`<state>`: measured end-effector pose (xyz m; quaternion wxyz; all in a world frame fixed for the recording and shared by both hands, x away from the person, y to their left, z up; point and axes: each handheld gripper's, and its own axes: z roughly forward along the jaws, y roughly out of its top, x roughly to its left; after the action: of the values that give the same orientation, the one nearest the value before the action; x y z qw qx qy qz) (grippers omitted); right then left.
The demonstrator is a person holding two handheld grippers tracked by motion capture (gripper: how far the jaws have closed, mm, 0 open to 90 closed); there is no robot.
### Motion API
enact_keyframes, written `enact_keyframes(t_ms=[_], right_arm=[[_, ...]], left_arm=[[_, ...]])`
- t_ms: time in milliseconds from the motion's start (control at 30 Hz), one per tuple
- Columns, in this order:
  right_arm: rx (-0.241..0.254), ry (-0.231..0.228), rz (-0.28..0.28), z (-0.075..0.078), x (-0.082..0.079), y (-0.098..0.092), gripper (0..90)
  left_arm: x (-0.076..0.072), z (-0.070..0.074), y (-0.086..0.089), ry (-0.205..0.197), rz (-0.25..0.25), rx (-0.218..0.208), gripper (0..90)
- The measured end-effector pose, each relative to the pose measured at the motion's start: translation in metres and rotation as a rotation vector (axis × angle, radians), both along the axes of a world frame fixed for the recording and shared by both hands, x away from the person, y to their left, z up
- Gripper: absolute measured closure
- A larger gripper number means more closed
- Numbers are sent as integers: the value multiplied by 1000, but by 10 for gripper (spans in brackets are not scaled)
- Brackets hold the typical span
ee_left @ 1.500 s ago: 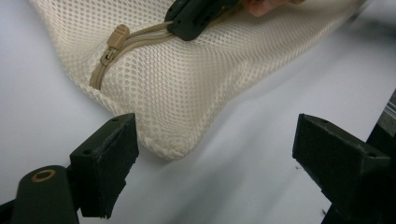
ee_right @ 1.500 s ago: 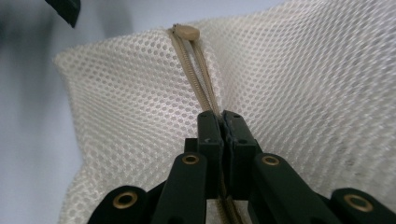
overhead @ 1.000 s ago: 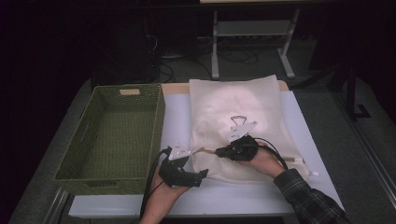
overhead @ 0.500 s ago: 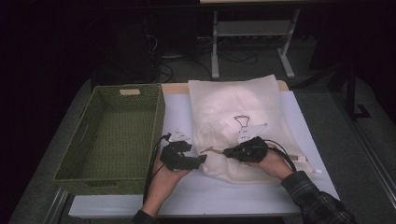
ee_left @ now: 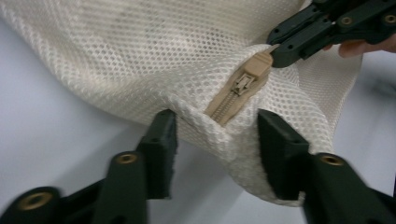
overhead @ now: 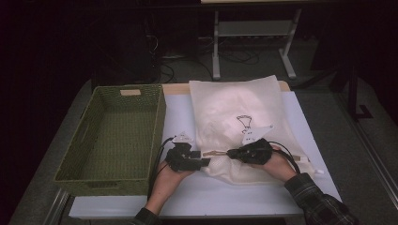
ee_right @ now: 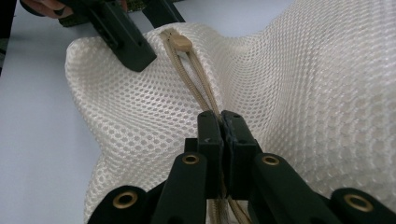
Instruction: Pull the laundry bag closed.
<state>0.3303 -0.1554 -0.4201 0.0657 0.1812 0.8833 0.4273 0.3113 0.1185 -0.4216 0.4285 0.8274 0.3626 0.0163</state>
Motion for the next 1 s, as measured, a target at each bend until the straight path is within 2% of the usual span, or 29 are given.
enact_keyframes(t_ms=[133, 400, 500, 633, 733, 900, 933, 1000], right_arm=[[-9, 3, -1, -4, 0, 1, 867], [-26, -4, -1, -7, -1, 4, 865], [-28, 2, -1, -8, -1, 6, 847], [-12, 9, -6, -2, -5, 4, 733], [26, 20, -16, 6, -9, 1, 679], [62, 35, -5, 13, -19, 1, 677], [73, 54, 25, 15, -24, 6, 682], [79, 72, 41, 15, -24, 12, 690]], left_arm=[[1, 0, 1, -27, -30, -8, 614], [2, 1, -1, -35, -57, 25, 799], [0, 0, -1, -37, -51, 41, 825], [-4, 0, 2, -54, -31, 62, 833], [-9, 0, 4, -72, -6, 58, 835], [-17, 1, 6, -102, 6, 81, 838], [-20, 1, 7, -112, 10, 78, 838], [-22, 2, 7, -126, 11, 78, 839]])
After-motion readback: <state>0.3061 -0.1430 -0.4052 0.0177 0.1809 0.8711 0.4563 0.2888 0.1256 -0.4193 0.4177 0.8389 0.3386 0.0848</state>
